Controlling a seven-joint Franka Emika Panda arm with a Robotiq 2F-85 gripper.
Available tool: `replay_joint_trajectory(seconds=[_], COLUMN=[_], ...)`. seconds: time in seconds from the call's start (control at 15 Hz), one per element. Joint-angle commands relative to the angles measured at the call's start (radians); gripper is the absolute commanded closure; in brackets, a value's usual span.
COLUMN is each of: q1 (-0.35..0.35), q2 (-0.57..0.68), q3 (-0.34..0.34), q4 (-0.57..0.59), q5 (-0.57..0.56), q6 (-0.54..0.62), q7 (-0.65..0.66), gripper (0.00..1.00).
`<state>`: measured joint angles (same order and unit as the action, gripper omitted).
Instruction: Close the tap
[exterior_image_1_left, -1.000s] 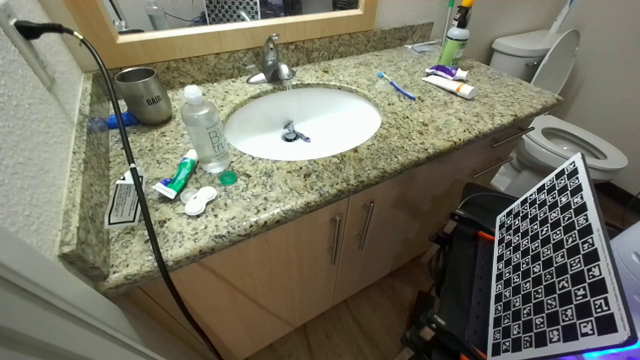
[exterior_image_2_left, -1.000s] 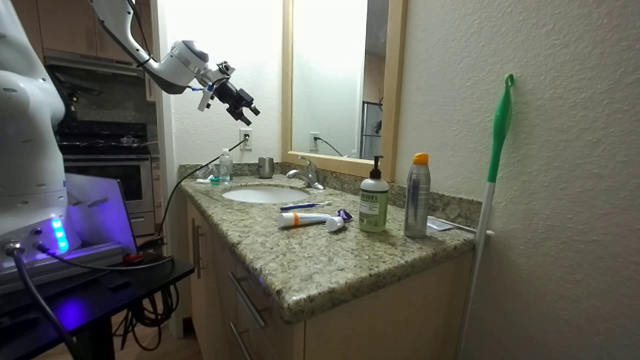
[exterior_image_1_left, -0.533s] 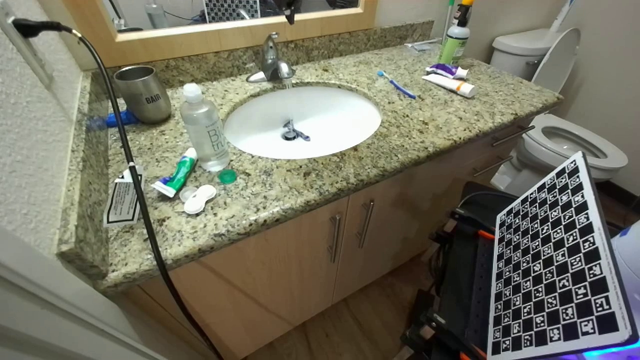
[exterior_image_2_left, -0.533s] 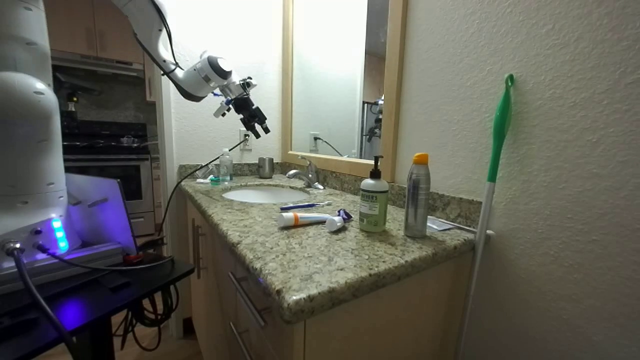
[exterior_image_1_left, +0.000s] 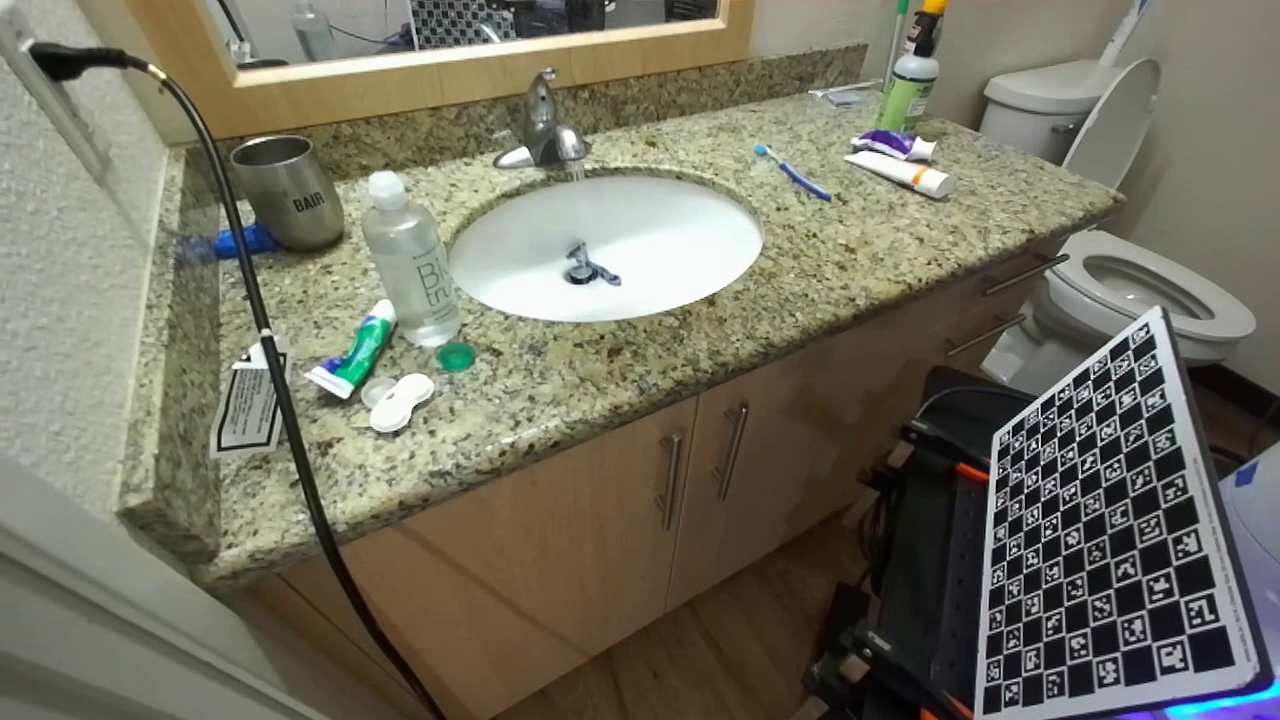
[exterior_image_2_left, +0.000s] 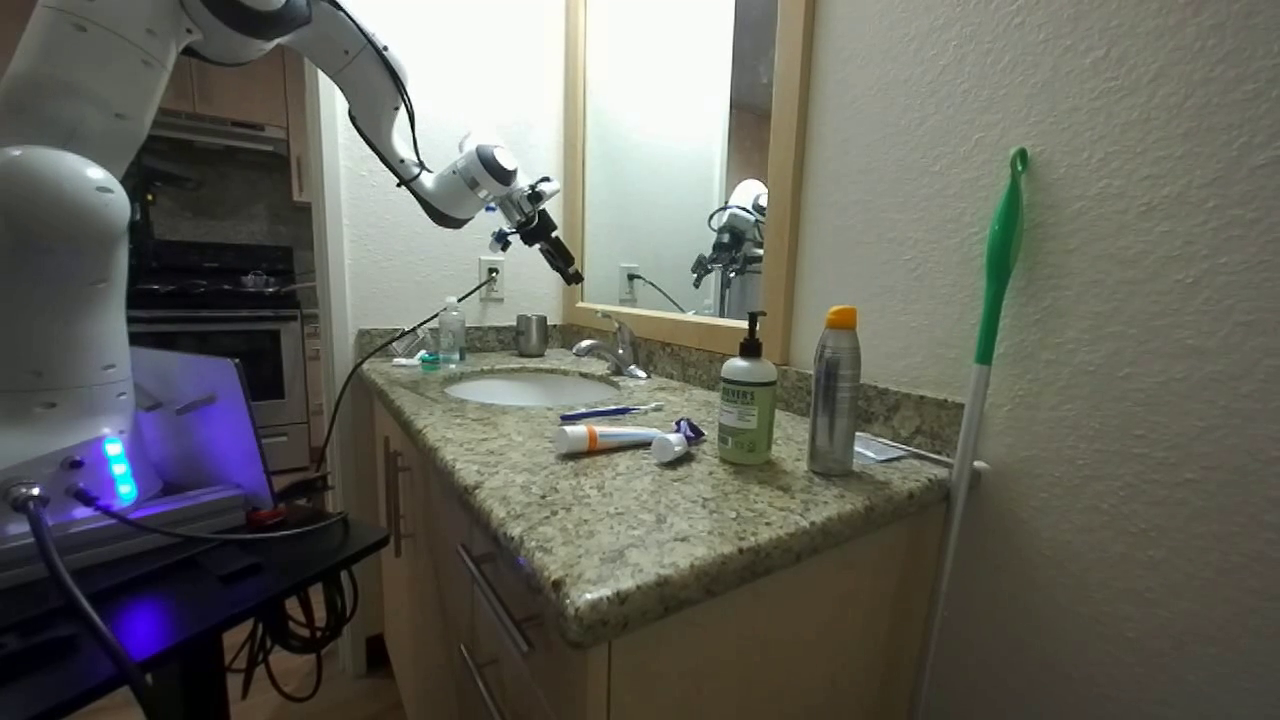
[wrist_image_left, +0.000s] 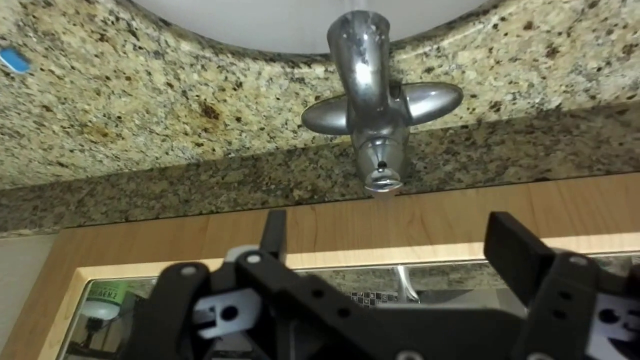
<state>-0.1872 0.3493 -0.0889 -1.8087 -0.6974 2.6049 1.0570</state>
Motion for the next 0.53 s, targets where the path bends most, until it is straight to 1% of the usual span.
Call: replay_joint_trajectory(seconds=[0.0,0.13,0.27,0.33,0.47], q1=[0.081,0.134,0.145,0.131,0.135], q2=[0.018,0.098,0.159,0.070,0.098], q3=[-0.093,-0.180,-0.221,-0.186,-0.199], q4=[0.015,0.099,0.156,0.064,0.081], q5=[-0.002,-0.084,-0.107,-0.069,-0.069], q6=[-0.005,-0.011,-0.031,-0.007,-0.004], q7=[0.015,0.170,0.249,0.172,0.186], gripper=[0.00,0.00,0.00,0.00,0.00])
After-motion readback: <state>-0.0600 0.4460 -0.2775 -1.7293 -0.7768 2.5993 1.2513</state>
